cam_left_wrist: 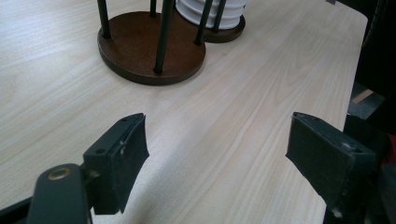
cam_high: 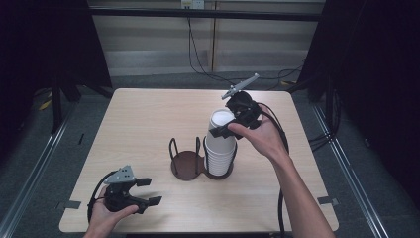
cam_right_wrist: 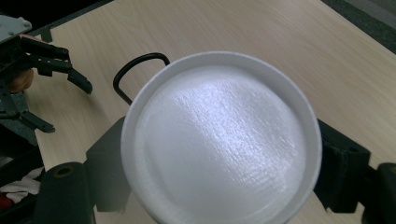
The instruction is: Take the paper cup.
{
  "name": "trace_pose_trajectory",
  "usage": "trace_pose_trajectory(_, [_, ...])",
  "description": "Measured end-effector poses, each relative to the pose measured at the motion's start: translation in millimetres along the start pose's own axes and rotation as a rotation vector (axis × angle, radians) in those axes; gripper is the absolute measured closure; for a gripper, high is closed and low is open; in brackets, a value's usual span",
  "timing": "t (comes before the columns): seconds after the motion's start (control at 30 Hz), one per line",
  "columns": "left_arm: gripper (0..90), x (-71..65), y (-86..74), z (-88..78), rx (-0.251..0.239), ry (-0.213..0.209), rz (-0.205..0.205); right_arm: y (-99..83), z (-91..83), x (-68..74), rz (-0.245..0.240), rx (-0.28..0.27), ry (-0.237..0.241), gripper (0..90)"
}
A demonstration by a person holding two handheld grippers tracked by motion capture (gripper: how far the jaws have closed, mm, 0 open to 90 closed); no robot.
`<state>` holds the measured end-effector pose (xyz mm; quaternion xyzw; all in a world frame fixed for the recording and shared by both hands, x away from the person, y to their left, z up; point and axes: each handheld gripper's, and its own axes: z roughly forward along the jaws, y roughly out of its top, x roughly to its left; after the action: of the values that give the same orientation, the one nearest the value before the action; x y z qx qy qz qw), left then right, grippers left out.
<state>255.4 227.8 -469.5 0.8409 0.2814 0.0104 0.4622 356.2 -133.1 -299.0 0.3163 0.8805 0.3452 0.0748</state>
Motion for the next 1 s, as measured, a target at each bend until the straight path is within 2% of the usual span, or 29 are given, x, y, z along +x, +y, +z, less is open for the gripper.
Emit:
trace_pose_trajectory(0.27, [20.1, 0.3, 0.0, 0.0, 0.003, -0.001, 0.003, 2.5, -1.1, 2.2, -0.013, 0.016, -0.018, 22.4])
trace_pose_trajectory(0.5, [20.1, 0.1, 0.1, 0.1, 0.003, -0.002, -0.001, 5.2, -6.8, 2.4, -0.009, 0.0, -0.021, 22.8])
trace_pose_trajectory(1.0, [20.1, -0.4, -0.2, 0.8, 0.008, 0.0, -0.003, 0.6, -18.2, 2.7, 0.01, -0.08, -0.018, 23.2])
